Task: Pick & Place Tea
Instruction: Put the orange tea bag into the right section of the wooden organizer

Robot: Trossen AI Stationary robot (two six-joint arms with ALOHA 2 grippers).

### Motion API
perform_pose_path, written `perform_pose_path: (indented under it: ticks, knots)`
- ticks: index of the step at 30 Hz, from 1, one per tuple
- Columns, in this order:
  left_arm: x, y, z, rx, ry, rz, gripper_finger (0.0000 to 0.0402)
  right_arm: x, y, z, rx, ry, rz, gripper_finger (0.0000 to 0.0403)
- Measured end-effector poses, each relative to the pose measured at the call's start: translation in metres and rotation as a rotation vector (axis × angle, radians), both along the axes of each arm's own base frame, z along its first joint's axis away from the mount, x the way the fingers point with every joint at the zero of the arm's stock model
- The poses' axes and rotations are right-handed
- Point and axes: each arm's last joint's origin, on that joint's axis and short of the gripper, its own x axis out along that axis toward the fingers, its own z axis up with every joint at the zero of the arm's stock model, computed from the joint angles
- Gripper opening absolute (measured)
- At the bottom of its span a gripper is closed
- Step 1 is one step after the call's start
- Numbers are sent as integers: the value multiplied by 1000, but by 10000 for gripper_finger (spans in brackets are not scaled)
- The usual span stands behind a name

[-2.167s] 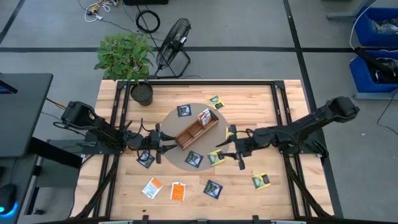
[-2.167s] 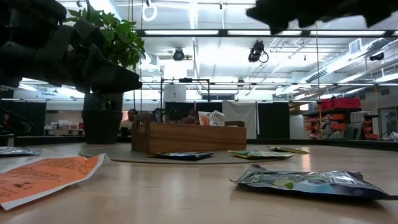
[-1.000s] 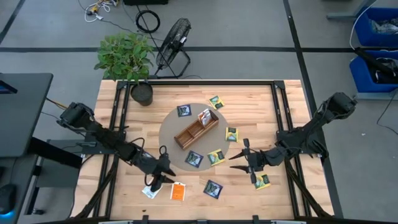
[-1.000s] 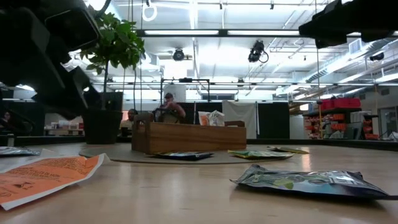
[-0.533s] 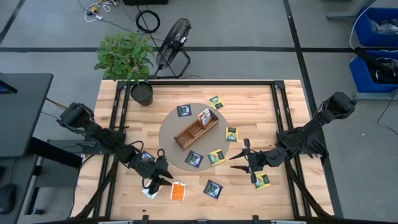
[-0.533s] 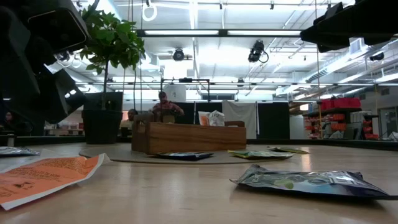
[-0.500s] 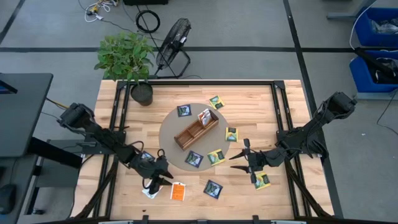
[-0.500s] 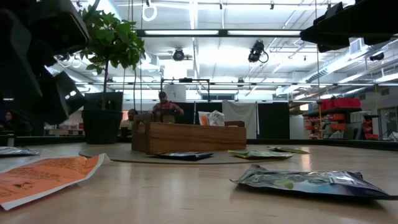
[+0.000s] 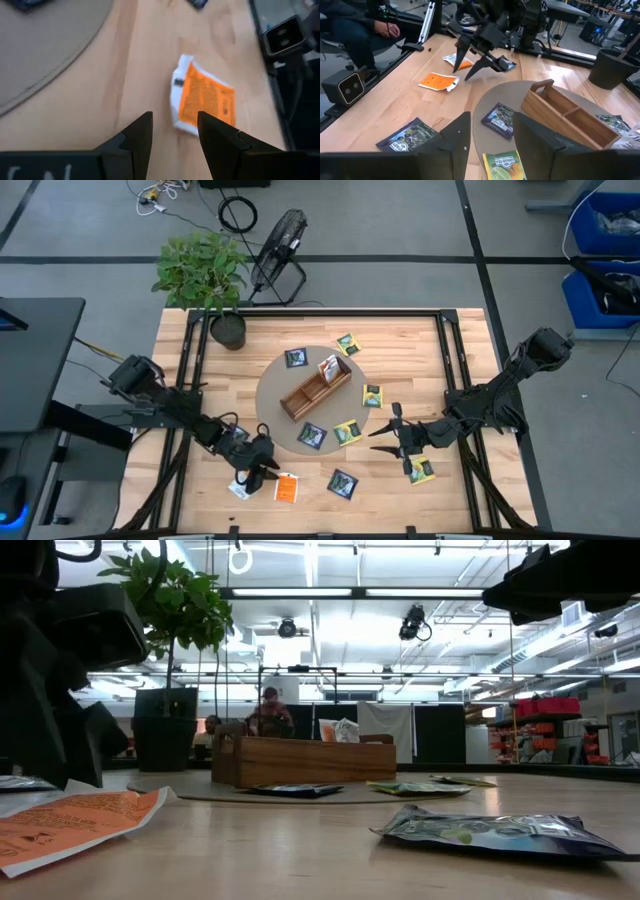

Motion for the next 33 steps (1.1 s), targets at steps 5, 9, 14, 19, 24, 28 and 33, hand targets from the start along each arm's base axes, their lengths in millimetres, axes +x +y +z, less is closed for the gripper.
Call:
perform_pose_path:
  ticks: [5,9,14,19,24,28,33]
  knots:
    - [1,-1,-1,-16,3,-21,163,0,-1,-1,-14,-1,-38,155]
    - [1,-1,-1,-13,3,-15,162,0,-2,-1,-17,-1,-44,155]
    - [3,-1,-4,2,5,-5,158,0,-2,-1,-18,-1,-46,155]
    - [20,-11,-8,-7,4,-38,149,0,-2,-1,-14,6,-48,155]
    - [28,-18,-8,-2,23,-65,136,0,-2,-2,-19,13,-49,155]
    - [27,-17,-9,7,40,-71,115,0,-2,-2,-18,13,-49,155]
    - [26,-16,-11,37,61,-83,61,0,-2,-2,-13,14,-51,155]
